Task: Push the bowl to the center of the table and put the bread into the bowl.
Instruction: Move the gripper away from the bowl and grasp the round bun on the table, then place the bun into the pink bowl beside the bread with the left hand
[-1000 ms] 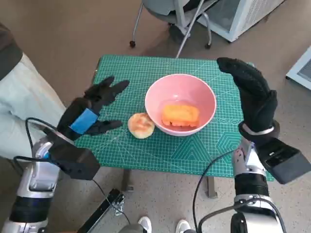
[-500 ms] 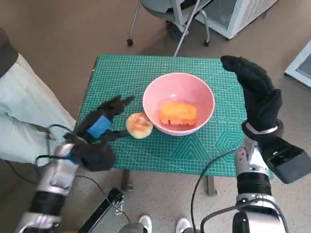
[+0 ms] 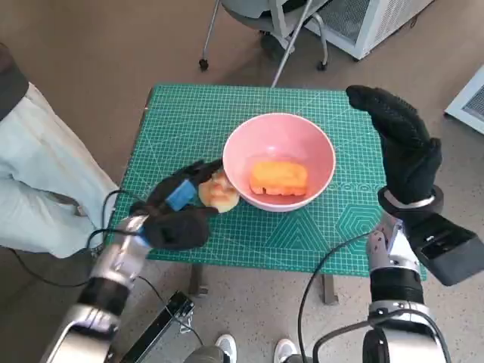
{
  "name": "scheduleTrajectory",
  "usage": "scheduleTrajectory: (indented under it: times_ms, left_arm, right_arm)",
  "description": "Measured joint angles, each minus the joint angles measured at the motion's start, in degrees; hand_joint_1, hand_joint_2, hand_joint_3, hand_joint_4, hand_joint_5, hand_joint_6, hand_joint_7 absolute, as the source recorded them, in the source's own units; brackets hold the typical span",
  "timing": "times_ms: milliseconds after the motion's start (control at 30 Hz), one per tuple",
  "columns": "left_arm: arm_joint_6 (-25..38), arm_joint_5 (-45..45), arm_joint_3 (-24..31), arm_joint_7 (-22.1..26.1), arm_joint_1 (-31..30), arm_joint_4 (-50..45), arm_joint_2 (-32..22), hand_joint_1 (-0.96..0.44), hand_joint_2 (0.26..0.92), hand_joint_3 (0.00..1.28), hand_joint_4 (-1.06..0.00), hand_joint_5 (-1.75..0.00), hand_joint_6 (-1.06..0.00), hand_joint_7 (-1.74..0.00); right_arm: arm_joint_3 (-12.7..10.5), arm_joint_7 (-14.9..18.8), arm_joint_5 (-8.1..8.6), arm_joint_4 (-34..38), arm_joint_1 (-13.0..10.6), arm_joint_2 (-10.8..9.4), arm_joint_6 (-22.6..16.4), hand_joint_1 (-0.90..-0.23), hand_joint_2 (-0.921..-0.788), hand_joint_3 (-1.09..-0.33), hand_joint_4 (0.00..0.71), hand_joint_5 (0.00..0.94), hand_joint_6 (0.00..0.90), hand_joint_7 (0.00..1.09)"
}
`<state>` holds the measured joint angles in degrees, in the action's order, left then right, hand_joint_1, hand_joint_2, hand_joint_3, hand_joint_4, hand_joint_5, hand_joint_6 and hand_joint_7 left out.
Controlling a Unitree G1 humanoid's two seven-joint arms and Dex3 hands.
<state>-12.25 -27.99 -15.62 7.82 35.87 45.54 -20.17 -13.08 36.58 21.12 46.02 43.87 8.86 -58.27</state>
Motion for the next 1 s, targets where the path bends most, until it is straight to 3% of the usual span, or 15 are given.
scheduleTrajectory:
  times_ms: [167,300,333,367,400,500,633,1000]
  left_arm:
    - [0.34,0.21,-0.45,-1.19,2.76,5.26,1.93,-0.32,0.89,0.0,-0.39,-0.06,-0.39,-0.06]
    - [0.35,0.24,-0.7,-2.7,4.74,8.18,2.79,-0.16,0.898,0.0,-0.67,-0.12,-0.61,-0.22]
    - [0.21,0.25,-0.71,-3.26,4.95,8.6,2.86,-0.13,0.902,0.02,-0.69,-0.31,-0.6,-0.43]
    - [-0.19,0.27,-0.69,-3.99,5.06,9.06,2.86,-0.08,0.909,0.06,-0.69,-0.61,-0.56,-0.75]
    - [-0.56,0.35,-0.64,-4.59,5.08,9.37,2.83,-0.05,0.913,0.06,-0.71,-0.8,-0.56,-0.92]
    - [-2.02,0.99,-0.04,-6.78,4.94,9.63,2.4,-0.02,0.918,0.06,-0.74,-1.02,-0.58,-1.09]
    - [-3.76,1.55,0.76,-8.0,4.78,9.29,1.36,0.0,0.919,0.05,-0.74,-1.12,-0.61,-1.12]
    - [-2.39,4.49,6.97,-6.52,3.09,-1.88,-6.18,0.0,0.918,0.04,-0.74,-1.12,-0.63,-1.15]
  right_arm:
    - [-0.03,-0.03,-0.02,-0.21,-0.11,0.06,0.05,-0.607,-0.921,-0.699,0.347,0.001,0.056,0.82]
    - [-0.01,-0.08,-0.09,-0.39,-0.14,0.06,0.12,-0.604,-0.921,-0.699,0.347,0.001,0.056,0.82]
    - [0.0,-0.09,-0.1,-0.44,-0.14,0.06,0.12,-0.604,-0.921,-0.699,0.347,0.001,0.056,0.82]
    - [0.0,-0.17,-0.12,-0.53,-0.16,0.06,0.12,-0.604,-0.921,-0.699,0.347,0.001,0.057,0.82]
    - [-0.01,-0.25,-0.16,-0.61,-0.18,0.06,0.12,-0.604,-0.921,-0.699,0.347,0.001,0.057,0.82]
    - [-0.03,-0.48,-0.51,-0.77,-0.25,0.1,0.12,-0.603,-0.921,-0.699,0.347,0.001,0.057,0.82]
    - [-0.04,-0.6,-0.82,-0.82,-0.38,0.18,0.12,-0.603,-0.921,-0.699,0.347,0.001,0.057,0.82]
    - [-0.03,-1.75,-1.28,-1.02,-0.53,0.21,0.01,-0.603,-0.921,-0.705,0.348,0.001,0.058,0.81]
